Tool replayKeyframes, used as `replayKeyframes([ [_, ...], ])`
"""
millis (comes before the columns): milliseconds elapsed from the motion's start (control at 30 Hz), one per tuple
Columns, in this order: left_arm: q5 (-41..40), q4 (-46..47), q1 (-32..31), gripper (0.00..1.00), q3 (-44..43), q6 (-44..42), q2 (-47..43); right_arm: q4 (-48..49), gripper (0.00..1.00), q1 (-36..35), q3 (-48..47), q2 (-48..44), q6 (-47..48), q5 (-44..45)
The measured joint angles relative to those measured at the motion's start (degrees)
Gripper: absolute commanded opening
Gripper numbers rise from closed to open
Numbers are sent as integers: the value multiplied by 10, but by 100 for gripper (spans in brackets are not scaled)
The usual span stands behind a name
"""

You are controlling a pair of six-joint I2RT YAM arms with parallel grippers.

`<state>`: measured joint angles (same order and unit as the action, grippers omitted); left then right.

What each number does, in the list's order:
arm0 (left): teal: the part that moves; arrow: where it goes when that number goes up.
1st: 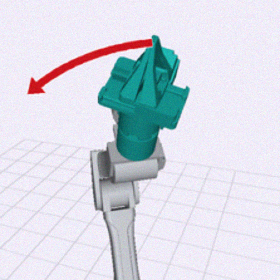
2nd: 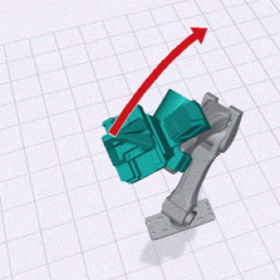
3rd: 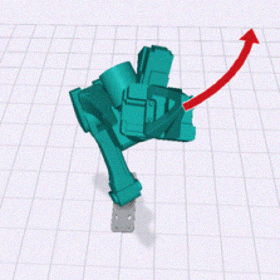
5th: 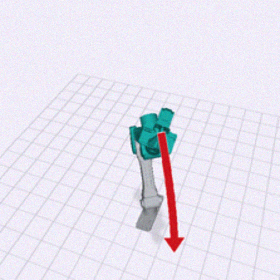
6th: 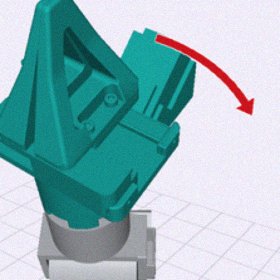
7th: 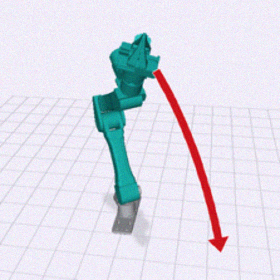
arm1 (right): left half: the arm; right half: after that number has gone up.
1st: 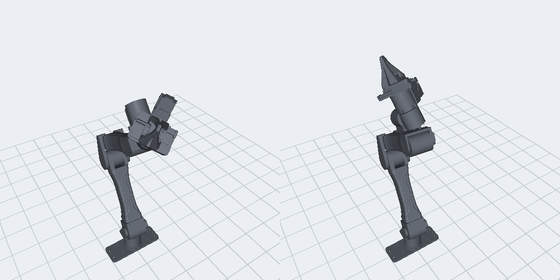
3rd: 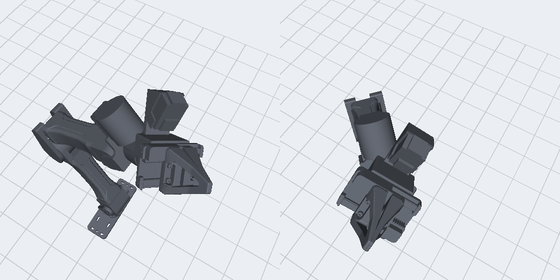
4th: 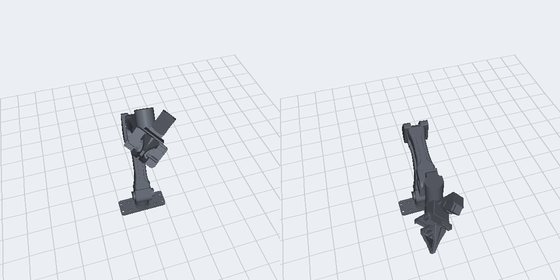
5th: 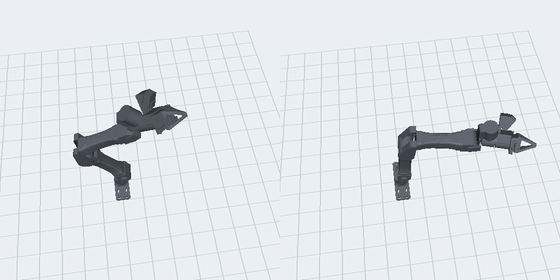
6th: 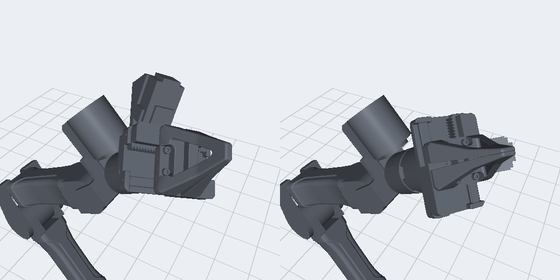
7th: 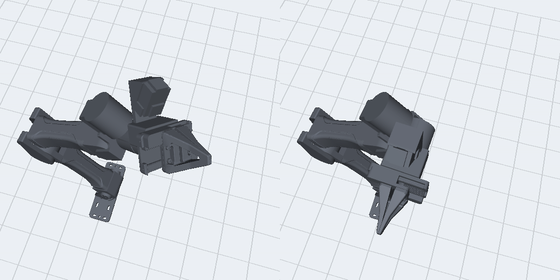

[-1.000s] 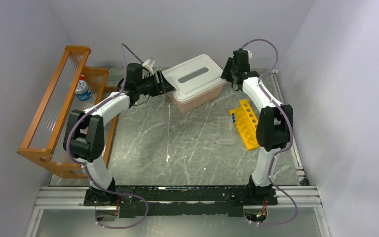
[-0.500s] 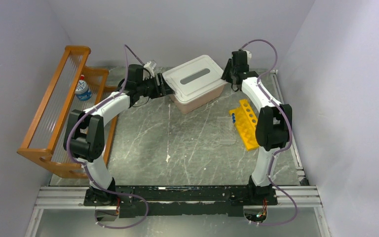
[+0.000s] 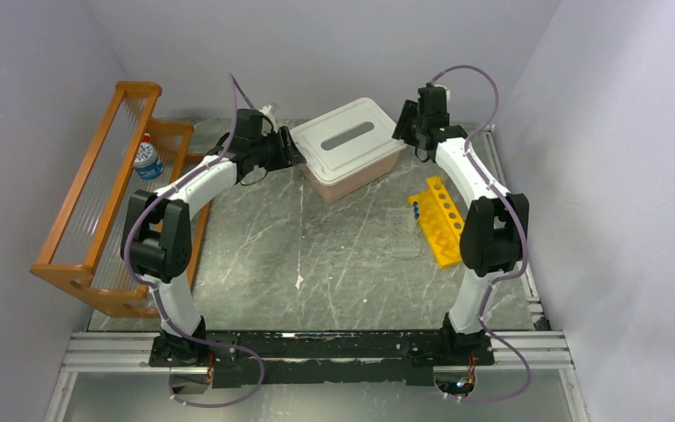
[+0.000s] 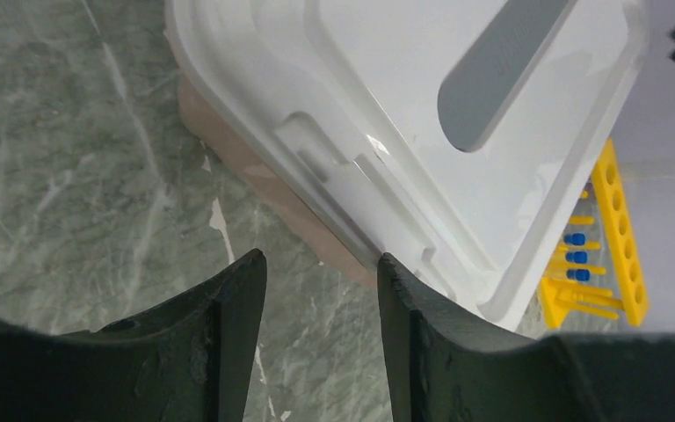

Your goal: Organize the chemistry lab equipment

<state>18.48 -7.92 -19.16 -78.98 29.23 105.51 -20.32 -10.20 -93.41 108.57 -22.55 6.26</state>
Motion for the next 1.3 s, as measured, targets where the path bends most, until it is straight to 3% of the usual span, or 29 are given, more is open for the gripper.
replayKeyframes([
  [233,-48,-39,-4,64,-17,-37,-18,-11,64,-5,0,-73,7,-5],
  [333,-61,-67,-5,73,-17,-58,-58,-14,75,-13,9,-127,7,1],
  [433,-68,-90,-6,88,-14,-77,-129,-16,82,-37,57,-208,5,20],
  [500,-70,-103,-6,93,-9,-89,-188,-23,99,-61,92,-263,-1,28],
  [733,-85,-142,-6,95,58,-122,-405,-88,100,-142,199,-419,-57,39],
  [967,-123,-224,-7,94,132,-130,-519,-206,100,-155,284,-558,-132,76],
  [1300,-199,-325,-8,97,137,-131,-627,-398,100,-155,196,-625,-143,222],
])
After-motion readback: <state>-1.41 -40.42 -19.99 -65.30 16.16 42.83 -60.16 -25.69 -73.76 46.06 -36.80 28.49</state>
